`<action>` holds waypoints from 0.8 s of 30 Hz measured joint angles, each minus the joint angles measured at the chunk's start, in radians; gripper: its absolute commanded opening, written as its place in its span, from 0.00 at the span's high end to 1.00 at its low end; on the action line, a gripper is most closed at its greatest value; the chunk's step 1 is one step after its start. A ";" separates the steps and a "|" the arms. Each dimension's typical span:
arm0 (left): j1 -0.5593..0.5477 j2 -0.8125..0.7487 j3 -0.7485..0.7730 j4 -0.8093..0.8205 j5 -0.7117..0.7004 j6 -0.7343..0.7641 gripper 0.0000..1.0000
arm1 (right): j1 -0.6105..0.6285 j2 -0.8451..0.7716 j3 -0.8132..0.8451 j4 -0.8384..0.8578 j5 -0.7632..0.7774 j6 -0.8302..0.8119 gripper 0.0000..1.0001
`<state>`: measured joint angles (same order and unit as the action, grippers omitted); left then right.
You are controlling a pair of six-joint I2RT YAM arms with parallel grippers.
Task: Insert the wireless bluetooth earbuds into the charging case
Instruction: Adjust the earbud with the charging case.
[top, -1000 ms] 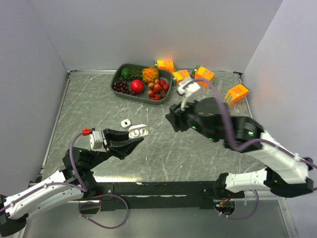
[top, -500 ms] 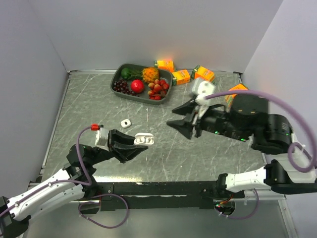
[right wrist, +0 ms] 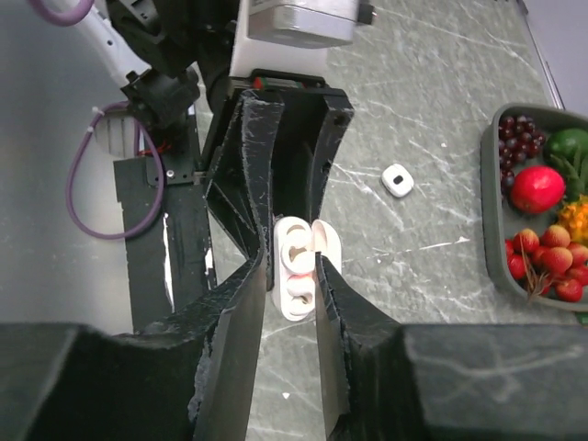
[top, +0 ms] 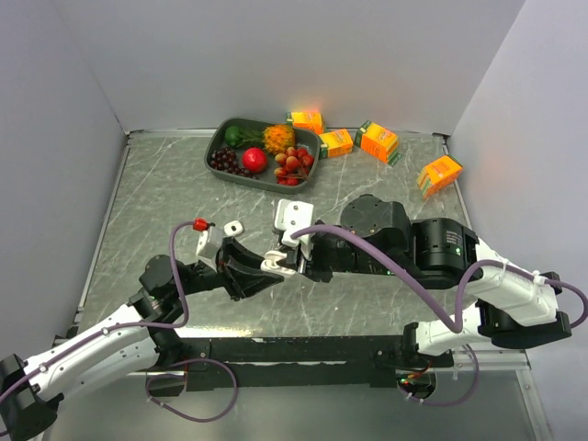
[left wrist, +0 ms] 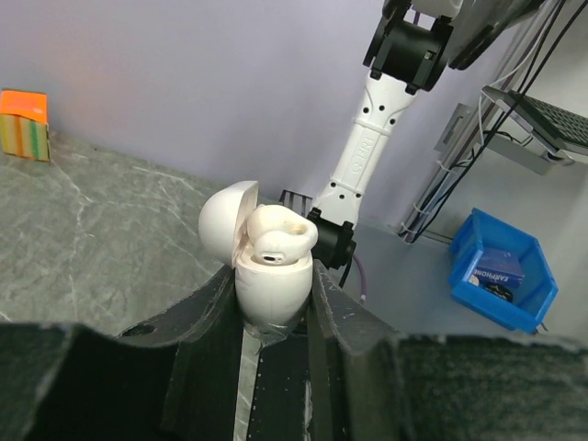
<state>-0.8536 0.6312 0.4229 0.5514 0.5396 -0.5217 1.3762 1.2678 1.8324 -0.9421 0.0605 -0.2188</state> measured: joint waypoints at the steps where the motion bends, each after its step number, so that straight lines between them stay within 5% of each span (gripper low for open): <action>1: 0.002 0.002 0.000 -0.001 0.006 -0.005 0.99 | 0.003 0.000 0.000 0.000 -0.002 -0.006 0.68; 24: 0.008 -0.007 0.019 -0.003 0.077 -0.042 0.99 | 0.023 0.018 -0.058 0.007 -0.073 -0.053 0.66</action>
<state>-0.8455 0.6239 0.4416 0.5484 0.6167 -0.5632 1.3991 1.2854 1.7748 -0.9352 -0.0124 -0.2714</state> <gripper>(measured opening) 0.331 0.340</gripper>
